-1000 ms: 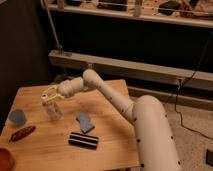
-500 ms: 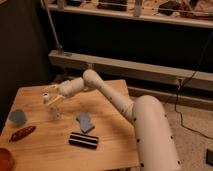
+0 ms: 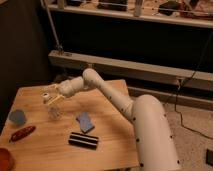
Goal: Stand the bottle upright
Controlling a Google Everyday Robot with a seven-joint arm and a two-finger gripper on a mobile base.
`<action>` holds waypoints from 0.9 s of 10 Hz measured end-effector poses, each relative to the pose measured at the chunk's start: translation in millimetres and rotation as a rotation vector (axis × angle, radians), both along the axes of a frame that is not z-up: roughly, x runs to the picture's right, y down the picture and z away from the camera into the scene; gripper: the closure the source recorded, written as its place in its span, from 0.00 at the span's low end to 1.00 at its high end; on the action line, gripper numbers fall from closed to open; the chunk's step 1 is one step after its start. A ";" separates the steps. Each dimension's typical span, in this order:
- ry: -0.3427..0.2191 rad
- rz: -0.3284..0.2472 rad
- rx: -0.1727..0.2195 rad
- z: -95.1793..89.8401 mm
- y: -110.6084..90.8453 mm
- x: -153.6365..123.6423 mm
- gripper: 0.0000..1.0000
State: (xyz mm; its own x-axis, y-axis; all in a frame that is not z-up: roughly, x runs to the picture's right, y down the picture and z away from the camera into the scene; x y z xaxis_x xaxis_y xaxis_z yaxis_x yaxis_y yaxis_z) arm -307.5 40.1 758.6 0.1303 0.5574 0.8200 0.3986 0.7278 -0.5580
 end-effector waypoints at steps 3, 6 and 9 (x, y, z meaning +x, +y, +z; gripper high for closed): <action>0.137 -0.129 0.105 14.7 0.3 13.2 0.36; 0.216 -0.144 0.168 10.7 -24.1 22.7 0.36; 0.339 -0.213 0.243 17.9 -33.0 42.4 0.36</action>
State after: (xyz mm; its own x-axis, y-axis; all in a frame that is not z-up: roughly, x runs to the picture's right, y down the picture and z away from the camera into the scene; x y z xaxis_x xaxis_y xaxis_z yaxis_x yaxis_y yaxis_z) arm -265.1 7.2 776.5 0.5037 0.2860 0.8152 0.3782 0.7754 -0.5057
